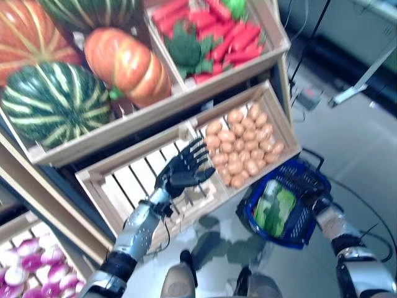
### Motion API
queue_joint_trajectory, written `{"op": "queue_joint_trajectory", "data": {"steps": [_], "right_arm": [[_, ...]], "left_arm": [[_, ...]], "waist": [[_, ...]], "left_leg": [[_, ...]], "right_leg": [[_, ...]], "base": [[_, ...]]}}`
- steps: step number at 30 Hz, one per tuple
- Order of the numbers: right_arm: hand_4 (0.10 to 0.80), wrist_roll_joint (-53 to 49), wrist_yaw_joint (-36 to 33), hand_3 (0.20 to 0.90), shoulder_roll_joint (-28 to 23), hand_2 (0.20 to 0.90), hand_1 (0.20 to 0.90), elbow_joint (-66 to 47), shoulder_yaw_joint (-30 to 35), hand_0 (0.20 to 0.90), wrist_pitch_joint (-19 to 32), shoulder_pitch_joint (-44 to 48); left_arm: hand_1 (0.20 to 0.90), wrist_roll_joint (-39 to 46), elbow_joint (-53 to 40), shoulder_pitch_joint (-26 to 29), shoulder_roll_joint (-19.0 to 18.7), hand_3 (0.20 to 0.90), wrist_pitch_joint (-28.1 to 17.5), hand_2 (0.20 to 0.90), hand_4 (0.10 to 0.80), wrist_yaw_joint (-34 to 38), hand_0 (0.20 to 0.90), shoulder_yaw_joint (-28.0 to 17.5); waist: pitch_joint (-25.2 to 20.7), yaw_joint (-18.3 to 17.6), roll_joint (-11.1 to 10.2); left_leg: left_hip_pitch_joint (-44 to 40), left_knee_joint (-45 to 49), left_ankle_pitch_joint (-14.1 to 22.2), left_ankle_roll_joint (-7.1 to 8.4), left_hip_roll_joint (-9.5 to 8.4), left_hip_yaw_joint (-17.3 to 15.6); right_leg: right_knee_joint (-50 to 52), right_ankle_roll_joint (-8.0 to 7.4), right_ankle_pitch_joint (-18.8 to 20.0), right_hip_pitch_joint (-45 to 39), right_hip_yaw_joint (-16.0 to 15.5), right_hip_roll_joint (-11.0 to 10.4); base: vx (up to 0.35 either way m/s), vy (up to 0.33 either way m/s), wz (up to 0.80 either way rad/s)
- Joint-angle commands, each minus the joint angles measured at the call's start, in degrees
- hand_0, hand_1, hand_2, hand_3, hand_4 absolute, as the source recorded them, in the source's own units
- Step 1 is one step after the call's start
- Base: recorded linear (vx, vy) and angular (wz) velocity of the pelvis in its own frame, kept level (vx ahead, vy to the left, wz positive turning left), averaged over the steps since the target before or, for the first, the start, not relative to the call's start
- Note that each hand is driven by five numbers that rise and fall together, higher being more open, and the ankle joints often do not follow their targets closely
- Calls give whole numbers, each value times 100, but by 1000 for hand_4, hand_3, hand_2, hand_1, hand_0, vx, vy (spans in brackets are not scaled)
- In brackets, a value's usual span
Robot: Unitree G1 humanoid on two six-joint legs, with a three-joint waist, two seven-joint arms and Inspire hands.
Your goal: Put vegetables into the basket
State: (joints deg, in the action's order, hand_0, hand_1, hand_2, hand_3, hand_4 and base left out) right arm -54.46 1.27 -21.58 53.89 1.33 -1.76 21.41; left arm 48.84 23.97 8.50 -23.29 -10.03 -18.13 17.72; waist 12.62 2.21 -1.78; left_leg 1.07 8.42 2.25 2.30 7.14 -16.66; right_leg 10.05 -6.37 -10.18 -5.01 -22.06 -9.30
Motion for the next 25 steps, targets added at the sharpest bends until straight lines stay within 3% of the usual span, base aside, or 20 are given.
{"op": "queue_joint_trajectory", "data": {"steps": [1, 6, 10, 18, 25], "right_arm": [[800, -211, 501, 900, 265, 900, 900, -775, -215, 900, 1050, -378], [800, -252, 1064, 900, 1095, 900, 900, -1516, -682, 900, 1353, -1357], [800, -481, 1791, 900, 1473, 900, 900, -1816, -984, 900, 1141, -1849], [800, -571, 2539, 900, 1721, 900, 900, -2103, -1507, 900, 843, -2349], [800, -622, 2562, 900, 1759, 900, 900, -1941, -1674, 900, 881, -2374]], "left_arm": [[900, -239, 185, -258, 301, 900, -211, 900, 800, -433, 900, -27], [900, -127, 962, -750, 601, 900, -59, 900, 800, -1033, 900, -284], [900, -383, 1591, -934, 822, 900, 36, 900, 800, -1104, 900, -421], [900, -625, 2006, -1025, 1064, 900, 256, 900, 800, -1044, 900, -611], [900, -806, 2225, -1015, 1161, 900, 538, 900, 800, -1249, 900, -472]], "waist": [[-468, 1, 97], [-608, -156, 152], [-638, -251, 173], [-603, -330, 194], [-578, -280, 214]], "left_leg": [[-794, -667, 407, -251, -295, -79], [-1205, -1177, 304, -227, -362, -125], [-1297, -1342, 258, -197, -411, -113], [-1223, -1342, 241, -150, -426, -75], [-1202, -1342, 230, -144, -449, 61]], "right_leg": [[-612, 338, 480, -32, 248, 297], [-1088, 236, 642, -395, 338, 359], [-1471, 177, 840, -569, 305, 378], [-1505, 164, 839, -572, 189, 348], [-1505, 158, 822, -608, 116, 324]], "base": [[95, 81, -18], [54, 57, -8], [-1, 6, 0], [-5, 0, 3], [12, -4, 10]]}}
